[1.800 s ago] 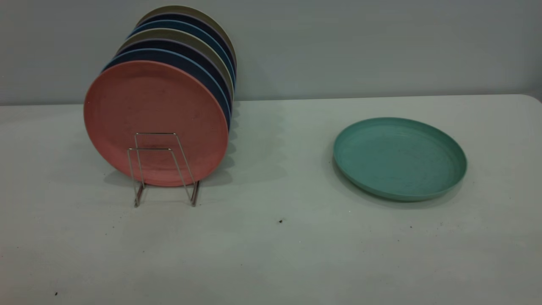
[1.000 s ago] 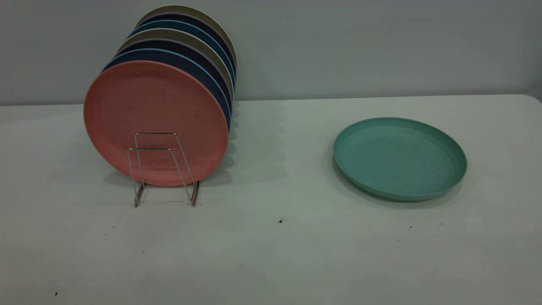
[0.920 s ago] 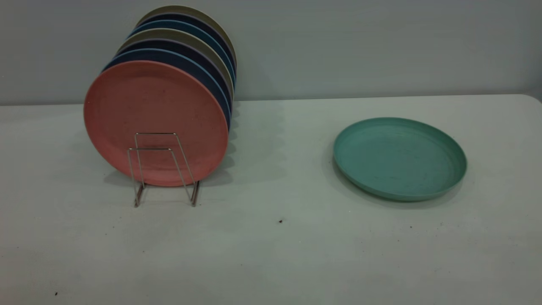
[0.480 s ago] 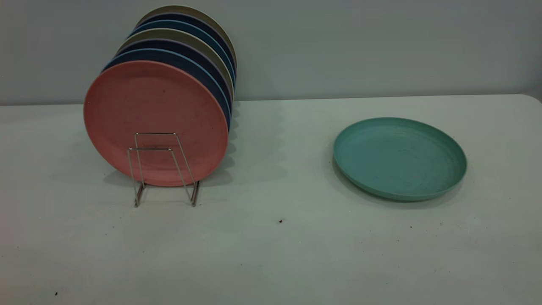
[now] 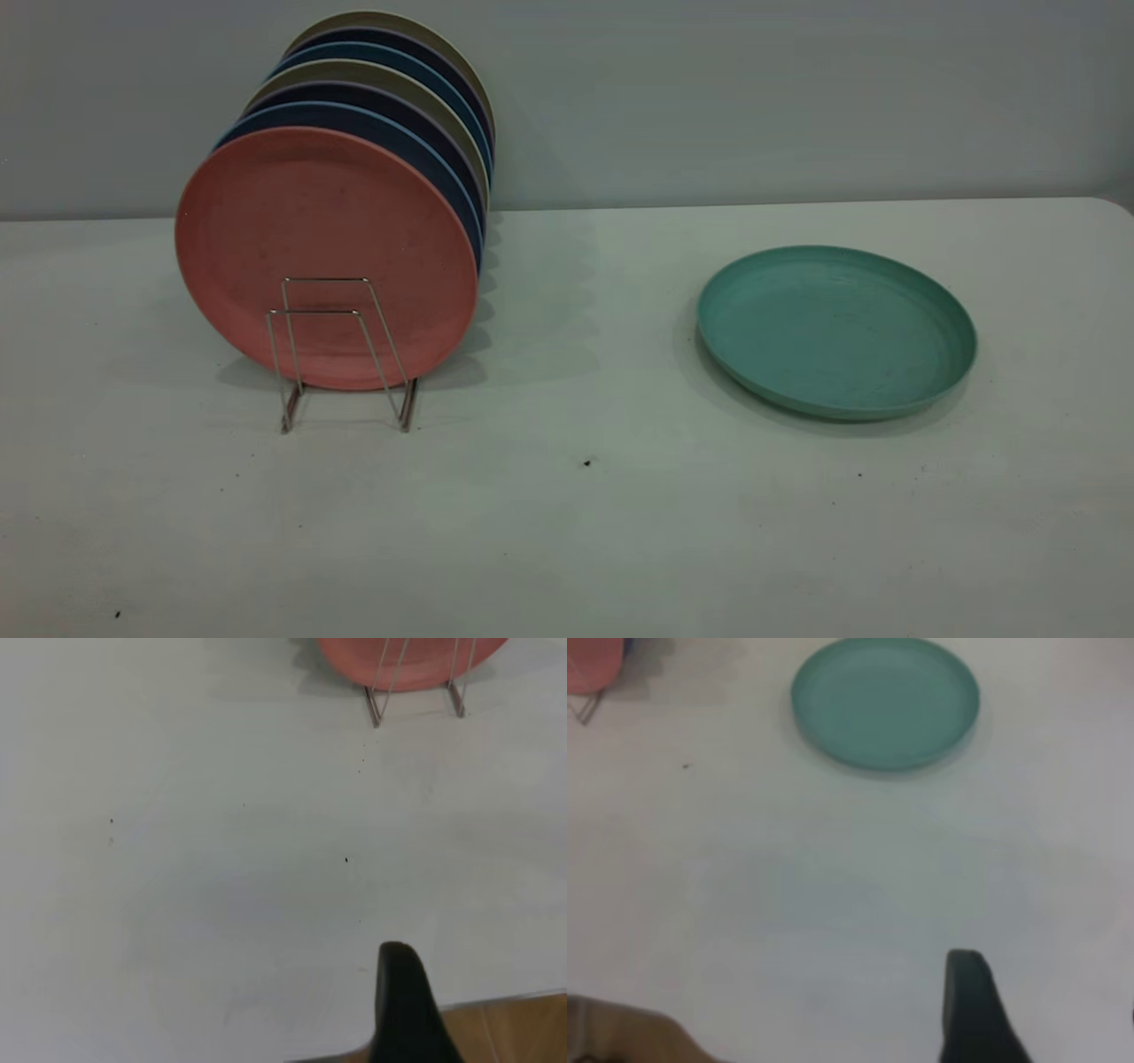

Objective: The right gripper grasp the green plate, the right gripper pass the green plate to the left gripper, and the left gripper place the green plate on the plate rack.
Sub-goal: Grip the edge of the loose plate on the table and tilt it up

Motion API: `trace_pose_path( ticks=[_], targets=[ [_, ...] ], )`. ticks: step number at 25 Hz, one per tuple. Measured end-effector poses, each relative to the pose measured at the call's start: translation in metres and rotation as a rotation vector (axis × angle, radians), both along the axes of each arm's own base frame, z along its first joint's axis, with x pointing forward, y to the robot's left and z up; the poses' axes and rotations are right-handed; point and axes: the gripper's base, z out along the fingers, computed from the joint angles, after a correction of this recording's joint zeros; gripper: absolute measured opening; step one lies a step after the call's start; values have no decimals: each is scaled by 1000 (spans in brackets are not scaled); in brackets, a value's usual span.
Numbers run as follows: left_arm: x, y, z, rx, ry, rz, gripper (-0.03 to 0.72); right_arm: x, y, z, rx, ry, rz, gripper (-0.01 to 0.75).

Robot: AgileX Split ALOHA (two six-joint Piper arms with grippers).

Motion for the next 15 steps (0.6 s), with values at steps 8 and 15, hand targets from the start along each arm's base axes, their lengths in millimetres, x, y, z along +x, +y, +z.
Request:
trace_pose_path(
  ticks=[8,15],
  targets=[
    [82,1,46,30,156,28,568,80,4,31,21,138,7,566],
    [188,-3,56,65,334,-6,582,164,15,36,72,270,91,568]
  ],
)
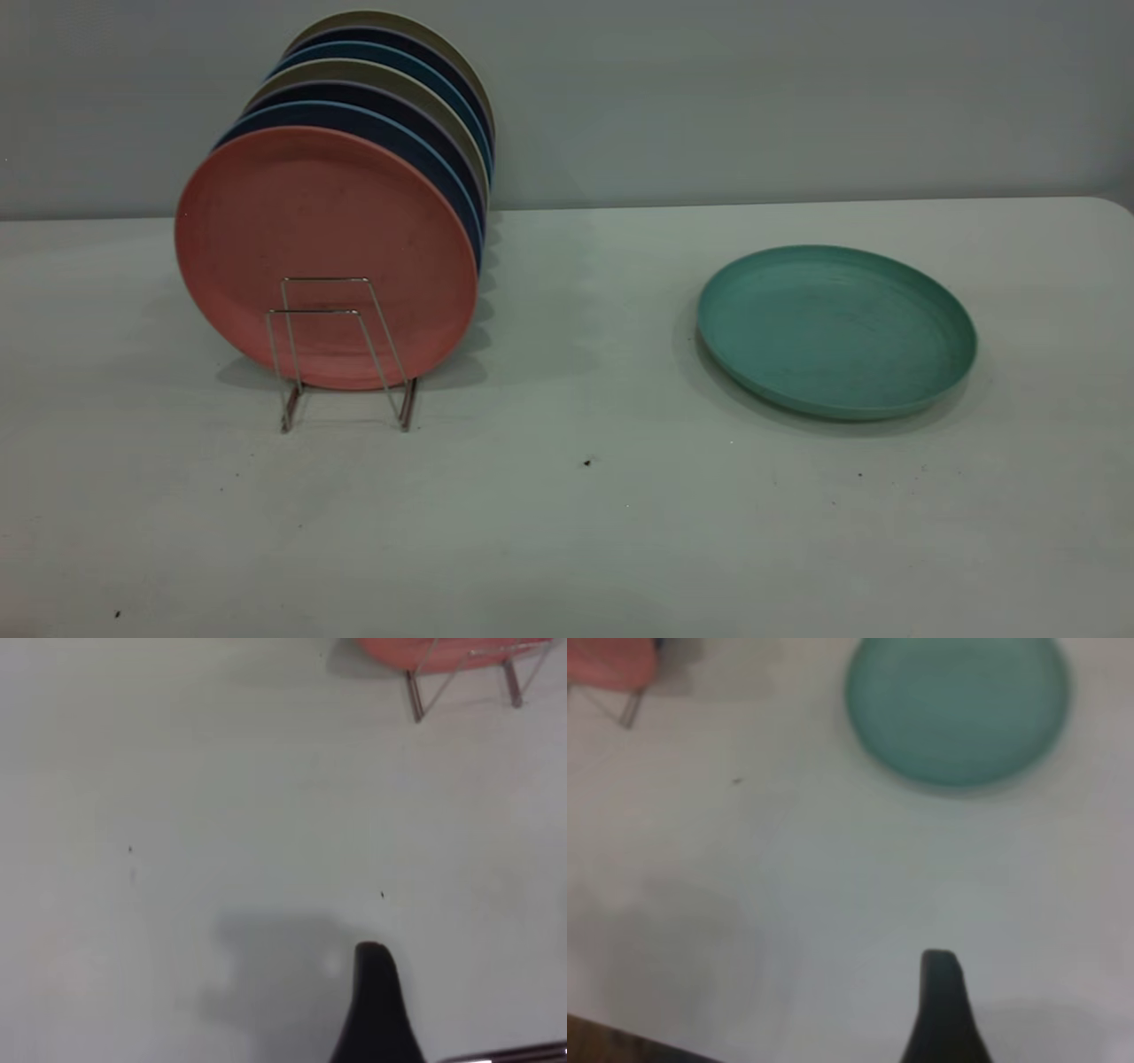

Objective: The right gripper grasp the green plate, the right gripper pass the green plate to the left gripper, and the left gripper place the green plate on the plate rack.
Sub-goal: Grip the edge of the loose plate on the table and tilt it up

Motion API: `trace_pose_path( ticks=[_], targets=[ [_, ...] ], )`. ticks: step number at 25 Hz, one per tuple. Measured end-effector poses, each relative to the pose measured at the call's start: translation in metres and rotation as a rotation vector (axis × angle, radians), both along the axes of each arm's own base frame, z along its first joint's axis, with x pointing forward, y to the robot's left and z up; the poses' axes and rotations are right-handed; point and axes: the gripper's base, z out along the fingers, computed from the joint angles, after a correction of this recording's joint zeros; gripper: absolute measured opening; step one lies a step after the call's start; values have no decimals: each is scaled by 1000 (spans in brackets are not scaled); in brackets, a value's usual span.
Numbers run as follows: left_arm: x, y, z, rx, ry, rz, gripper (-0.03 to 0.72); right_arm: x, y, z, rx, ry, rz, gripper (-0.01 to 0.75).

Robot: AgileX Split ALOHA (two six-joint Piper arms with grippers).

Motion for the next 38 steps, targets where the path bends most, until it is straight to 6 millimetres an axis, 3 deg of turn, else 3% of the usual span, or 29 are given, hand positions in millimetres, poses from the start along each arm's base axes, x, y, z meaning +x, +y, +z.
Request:
trace_pose_path(
  ticks=[7,11,15,21,27,32,38],
  targets=[
    [87,-9,-18,-54,69,-29,582,70,11,-56,82,183,55,568],
    [121,-26,-34,-146,78,-129,584,107,13,-89,104,293,45,568],
    [144,-57,-57,-230,97,-242,584,142,12,-114,100,344,30,568],
    [165,-117,-101,-300,121,-365,584,187,-11,-146,122,393,-49,567],
    [175,-157,-144,-335,110,-390,584,222,-56,-185,223,445,-142,533],
    [178,-165,-158,-360,113,-373,584,244,-79,-221,332,463,-167,525],
    [179,-165,-158,-361,99,-366,584,263,-83,-261,385,494,-182,525]
  ],
)
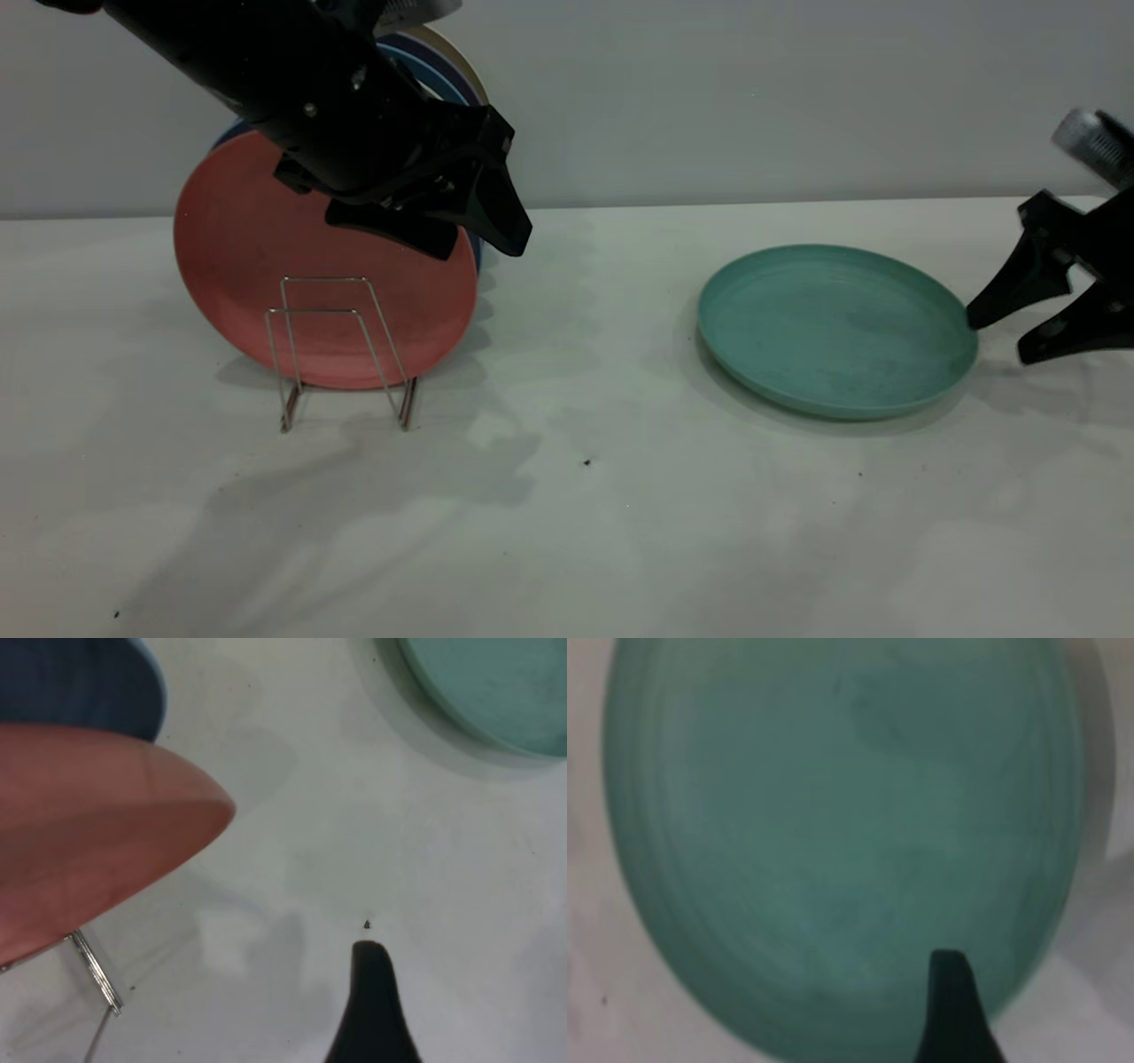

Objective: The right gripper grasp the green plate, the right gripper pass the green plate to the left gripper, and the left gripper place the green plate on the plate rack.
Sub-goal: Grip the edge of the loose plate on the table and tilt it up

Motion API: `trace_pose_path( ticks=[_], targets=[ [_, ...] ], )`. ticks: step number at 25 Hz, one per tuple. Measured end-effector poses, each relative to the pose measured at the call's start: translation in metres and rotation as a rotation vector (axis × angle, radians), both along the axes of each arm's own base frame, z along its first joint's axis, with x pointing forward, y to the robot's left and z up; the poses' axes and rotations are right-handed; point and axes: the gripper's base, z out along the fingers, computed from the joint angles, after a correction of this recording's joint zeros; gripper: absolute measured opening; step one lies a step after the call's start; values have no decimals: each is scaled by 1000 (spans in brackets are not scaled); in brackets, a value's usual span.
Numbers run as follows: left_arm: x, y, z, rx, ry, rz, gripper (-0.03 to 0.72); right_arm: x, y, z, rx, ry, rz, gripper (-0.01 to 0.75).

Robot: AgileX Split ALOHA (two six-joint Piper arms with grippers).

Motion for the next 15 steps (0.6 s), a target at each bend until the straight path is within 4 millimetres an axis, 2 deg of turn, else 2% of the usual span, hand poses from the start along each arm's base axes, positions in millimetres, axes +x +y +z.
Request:
trace_pose_path(
  ticks=[6,9,15],
  targets=[
    [1,0,0,0,-5,3,584,7,3,-16,51,-4,-16,500],
    [1,0,0,0,-6,4,584,10,9,-17,60,-11,-11,453],
    [1,0,1,0,-10,5,584,13,22,-33,74,13,4,347]
  ],
)
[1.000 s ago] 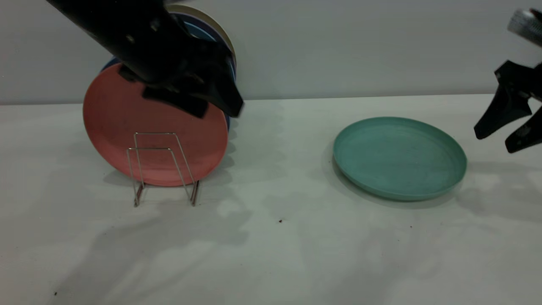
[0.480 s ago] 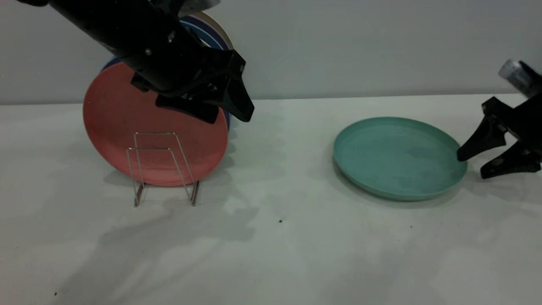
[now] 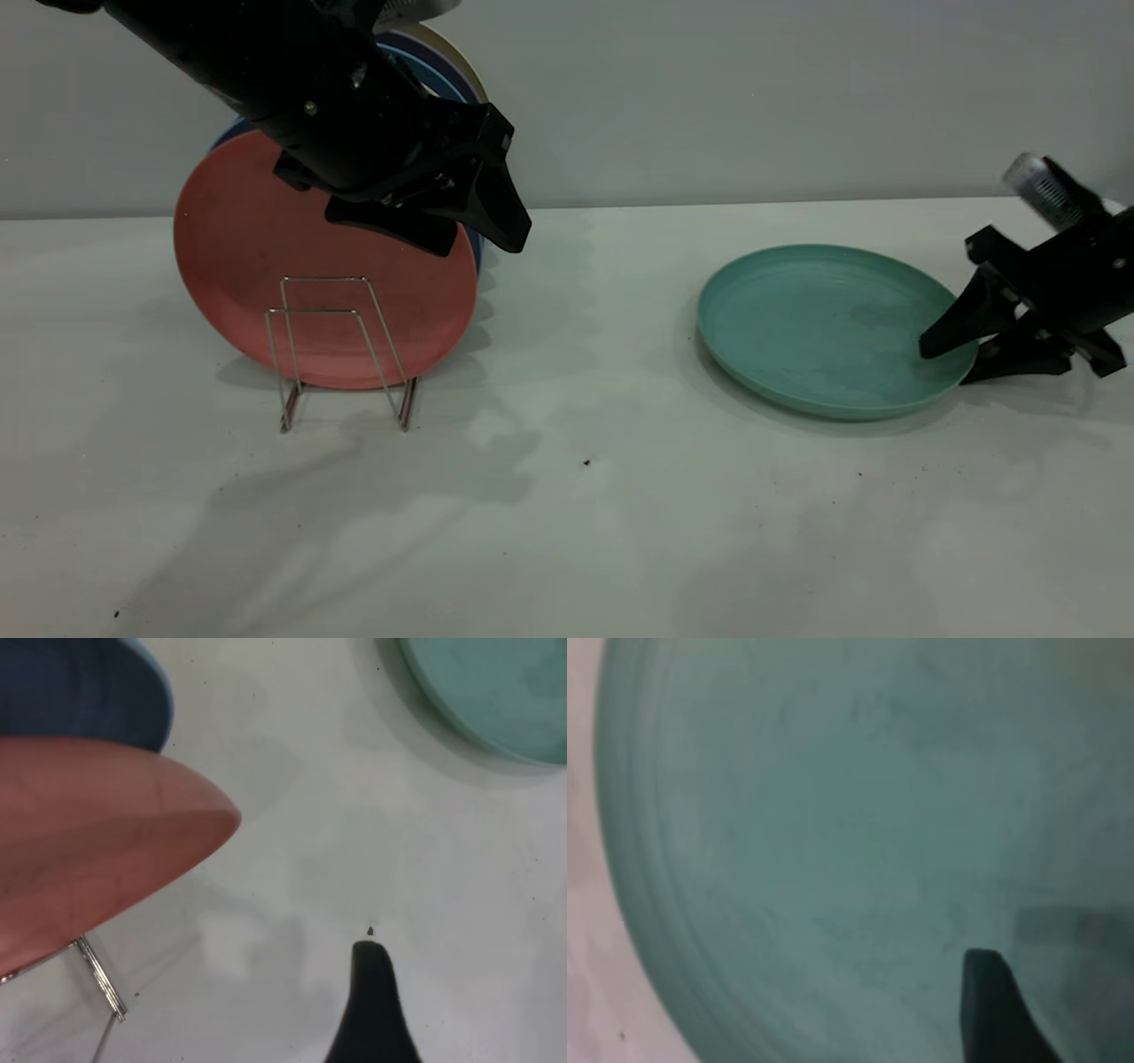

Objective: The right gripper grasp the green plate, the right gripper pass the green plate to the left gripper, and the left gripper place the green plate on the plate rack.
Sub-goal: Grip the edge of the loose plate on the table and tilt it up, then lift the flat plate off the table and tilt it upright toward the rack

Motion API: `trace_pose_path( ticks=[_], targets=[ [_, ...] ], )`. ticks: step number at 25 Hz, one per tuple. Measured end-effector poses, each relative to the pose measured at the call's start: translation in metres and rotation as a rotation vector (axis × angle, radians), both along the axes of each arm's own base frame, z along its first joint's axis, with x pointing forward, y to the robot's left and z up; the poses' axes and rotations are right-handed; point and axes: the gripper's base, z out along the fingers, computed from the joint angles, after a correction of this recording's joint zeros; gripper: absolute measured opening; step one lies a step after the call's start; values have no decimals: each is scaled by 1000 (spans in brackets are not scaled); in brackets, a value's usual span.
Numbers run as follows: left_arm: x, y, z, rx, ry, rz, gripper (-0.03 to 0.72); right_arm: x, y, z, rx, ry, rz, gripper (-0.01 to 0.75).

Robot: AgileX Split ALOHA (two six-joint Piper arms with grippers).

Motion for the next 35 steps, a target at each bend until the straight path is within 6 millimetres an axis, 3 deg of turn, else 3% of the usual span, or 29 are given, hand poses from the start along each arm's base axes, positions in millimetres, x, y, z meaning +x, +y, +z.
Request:
trace_pose_path(
  ticks=[2,5,7,12,20,26,28,30,33,35],
  targets=[
    [0,0,0,0,0,0,584,3,6,-1,-2,-5,15,289],
    [0,0,0,0,0,0,584,4,16,-2,-12,-13,52,94],
    [0,0,0,-1,1,1,584,6,19,2,0,-30,87,31],
    [1,-1,-13,3,35,8,584,5,31,14,79,-76,229,17],
    [4,-6,-30,-88,118,109,584,4,85,59,110,-167,416,17],
    [6,-9,-37,-111,121,114,568,1,113,65,123,-183,491,17],
    [6,-9,-37,-114,120,113,508,0,116,66,141,-191,497,17],
    [6,-9,-37,-113,118,113,399,0,116,67,152,-201,502,17],
    [6,-9,-37,-114,117,115,161,0,117,68,165,-208,505,22],
    [7,-9,-36,-121,115,121,85,1,117,68,165,-218,508,44]
  ],
)
